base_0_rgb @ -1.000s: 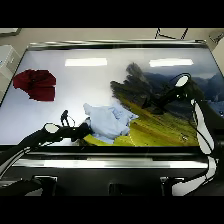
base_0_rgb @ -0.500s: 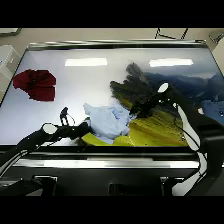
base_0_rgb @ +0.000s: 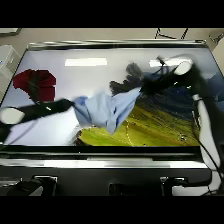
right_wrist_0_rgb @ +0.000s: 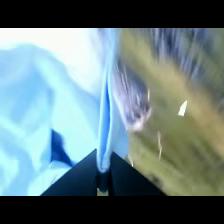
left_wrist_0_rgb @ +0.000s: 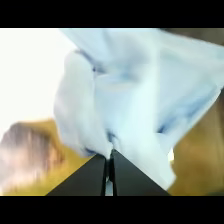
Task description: Fold the clothes and pants, and hang the long-sleeved shirts on hangers.
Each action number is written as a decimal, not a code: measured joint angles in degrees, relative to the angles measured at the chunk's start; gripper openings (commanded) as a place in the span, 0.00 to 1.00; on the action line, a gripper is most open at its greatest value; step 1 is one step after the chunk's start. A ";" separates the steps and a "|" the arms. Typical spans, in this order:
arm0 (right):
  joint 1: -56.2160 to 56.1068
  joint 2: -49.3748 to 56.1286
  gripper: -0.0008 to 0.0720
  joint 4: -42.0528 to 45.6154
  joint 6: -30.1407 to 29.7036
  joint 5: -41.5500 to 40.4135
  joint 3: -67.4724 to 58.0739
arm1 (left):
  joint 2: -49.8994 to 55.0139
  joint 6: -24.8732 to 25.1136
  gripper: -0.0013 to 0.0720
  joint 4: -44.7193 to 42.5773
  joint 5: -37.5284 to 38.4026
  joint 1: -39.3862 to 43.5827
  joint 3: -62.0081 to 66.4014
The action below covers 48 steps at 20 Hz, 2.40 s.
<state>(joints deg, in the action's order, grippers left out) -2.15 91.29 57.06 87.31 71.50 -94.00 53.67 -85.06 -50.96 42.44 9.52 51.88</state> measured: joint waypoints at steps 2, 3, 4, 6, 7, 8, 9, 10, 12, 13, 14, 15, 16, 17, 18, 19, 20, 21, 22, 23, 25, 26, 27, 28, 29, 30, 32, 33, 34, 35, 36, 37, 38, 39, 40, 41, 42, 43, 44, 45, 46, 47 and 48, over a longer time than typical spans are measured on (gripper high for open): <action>3.17 -7.80 0.06 1.53 -0.28 -2.69 -4.96 | -4.96 -0.46 0.05 -2.45 0.79 -3.52 9.64; 4.61 -12.26 0.06 2.29 -0.31 -4.31 -6.78 | -7.15 -0.44 0.05 -3.06 0.68 -4.98 14.03; 5.66 -16.39 0.06 3.06 -0.31 -5.81 -8.00 | -9.35 -0.48 0.05 -3.50 -0.17 -6.40 18.36; 7.04 -24.48 0.06 5.49 -0.31 -7.76 -9.51 | -13.03 -1.42 0.05 -4.52 -1.68 -8.24 24.61; 7.41 -27.98 0.06 6.45 -0.33 -8.35 -9.94 | -14.73 -2.19 0.05 -4.68 -2.62 -8.79 26.82; 7.72 -31.41 0.06 7.56 -0.33 -8.79 -10.29 | -16.20 -2.40 0.05 -5.09 -3.78 -9.18 28.33; 7.93 -34.18 0.06 9.46 -0.31 -9.03 -10.51 | -17.46 -2.67 0.05 -6.01 -4.94 -9.51 29.49; 8.11 -36.70 0.06 12.00 0.00 -8.96 -10.69 | -18.32 -3.08 0.05 -7.15 -5.51 -9.68 30.21; 8.31 -40.09 0.06 17.46 1.60 -6.82 -10.86 | -19.26 -4.33 0.05 -10.64 -5.77 -9.94 31.10; 8.35 -41.05 0.06 20.13 2.27 -4.81 -10.91 | -19.39 -5.35 0.05 -13.20 -5.29 -10.03 31.39; 8.39 -41.64 0.06 22.77 2.73 -2.14 -10.95 | -19.39 -6.49 0.05 -15.72 -4.17 -10.10 31.58; 8.41 -41.83 0.06 25.00 3.04 0.94 -10.95 | -19.26 -7.56 0.05 -18.32 -2.43 -10.16 31.71; 8.44 -41.83 0.06 26.67 3.39 3.72 -10.93 | -19.06 -8.46 0.05 -20.33 -1.01 -10.16 31.76; 8.44 -41.79 0.06 27.87 3.61 6.32 -10.93 | -18.95 -9.11 0.05 -22.16 0.68 -10.19 31.71; 8.44 -41.68 0.06 28.68 3.78 8.37 -10.93 | -18.91 -9.77 0.05 -23.43 1.57 -10.21 31.58; 8.44 -41.55 0.06 29.20 3.85 9.73 -10.93 | -18.88 -9.99 0.05 -24.30 2.84 -10.21 31.39; 8.44 -41.44 0.06 29.59 4.24 10.99 -10.93 | -18.78 -10.14 0.05 -25.27 4.17 -10.21 31.04; 8.44 -41.33 0.06 29.92 4.50 11.98 -10.93 | -18.75 -10.36 0.05 -25.83 5.60 -10.23 30.56; 8.46 -41.13 0.06 29.97 4.92 13.81 -10.95 | -18.78 -10.49 0.05 -26.38 7.58 -10.23 29.75; 8.46 -40.85 0.06 30.12 5.31 15.87 -10.82 | -18.80 -10.54 0.05 -26.69 9.66 -10.23 28.63; 8.46 -40.44 0.06 30.10 5.79 20.96 -8.94 | -18.88 -10.78 0.05 -27.08 15.43 -10.23 24.61; 8.46 -40.39 0.06 29.79 5.97 23.12 -7.04 | -19.04 -10.78 0.05 -27.10 18.23 -10.23 21.81; 8.46 -40.39 0.06 29.49 6.16 25.35 -4.24 | -19.21 -10.78 0.05 -26.91 20.02 -10.23 18.91; 8.46 -40.44 0.06 29.42 6.19 26.69 -1.07 | -19.30 -10.78 0.05 -26.18 21.55 -10.21 15.72; 8.46 -40.48 0.06 29.09 6.38 27.52 2.95 | -19.26 -10.80 0.05 -25.20 22.03 -10.16 12.68; 8.44 -40.48 0.06 28.50 6.40 27.04 7.48 | -18.93 -10.80 0.05 -24.09 21.90 -10.05 9.62; 8.44 -40.15 0.06 26.84 6.62 21.40 16.92 | -16.70 -10.93 0.05 -21.97 19.71 -9.92 4.52; 8.44 -39.58 0.06 26.03 6.80 17.05 21.24 | -14.58 -10.93 0.05 -21.05 18.25 -9.90 2.69; 8.44 -38.49 0.06 25.24 7.13 11.85 25.27 | -11.89 -10.91 0.05 -20.63 16.79 -9.88 1.51; 8.44 -36.96 0.06 24.39 7.89 6.73 28.46 | -8.50 -10.73 0.05 -19.85 15.43 -9.84 0.57; 8.44 -35.04 0.06 23.37 8.92 2.05 30.86 | -5.09 -10.32 0.05 -18.93 13.97 -9.81 -0.02; 8.44 -32.57 0.06 22.10 9.92 -2.67 32.74 | -1.60 -9.97 0.05 -17.64 12.31 -9.81 -0.48; 8.44 -29.88 0.06 20.52 10.69 -6.69 34.05 | 2.14 -9.79 0.05 -16.17 10.93 -9.81 -0.83; 8.44 -27.45 0.06 18.62 11.39 -9.79 34.93 | 5.75 -9.53 0.06 -14.34 9.16 -9.81 -1.07; 8.44 -24.98 0.06 16.41 11.82 -12.68 35.60 | 8.70 -9.38 0.18 -12.76 8.11 -9.81 -1.25; 8.44 -22.95 0.06 14.53 12.11 -14.62 36.06 | 11.43 -9.16 0.44 -11.10 6.86 -9.88 -1.36; 8.44 -21.27 0.06 13.00 12.31 -16.26 36.39 | 13.35 -9.01 0.73 -9.94 6.12 -10.01 -1.40; 8.44 -19.98 0.06 11.87 12.46 -17.55 36.61 | 14.86 -8.81 0.90 -9.05 5.49 -10.34 -1.36; 8.44 -19.02 0.06 11.19 12.44 -18.67 36.65 | 16.00 -8.41 0.93 -8.44 5.42 -10.93 -0.98; 8.44 -18.40 0.06 11.08 12.41 -19.17 36.44 | 16.81 -7.65 0.93 -7.82 5.46 -11.93 -0.26; 8.44 -17.92 0.06 11.32 12.39 -19.56 35.89 | 17.33 -6.73 0.93 -7.65 6.51 -13.09 0.59; 8.44 -17.62 0.06 11.80 12.37 -19.61 35.19 | 17.75 -5.51 0.93 -7.52 8.20 -14.53 1.60; 8.44 -17.35 0.06 12.37 12.26 -19.52 34.45 | 18.03 -4.33 0.93 -7.52 10.40 -16.15 2.54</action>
<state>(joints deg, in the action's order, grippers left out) 6.28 73.93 69.43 99.57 51.99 -59.55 71.70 -89.38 -58.48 52.84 -6.63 54.41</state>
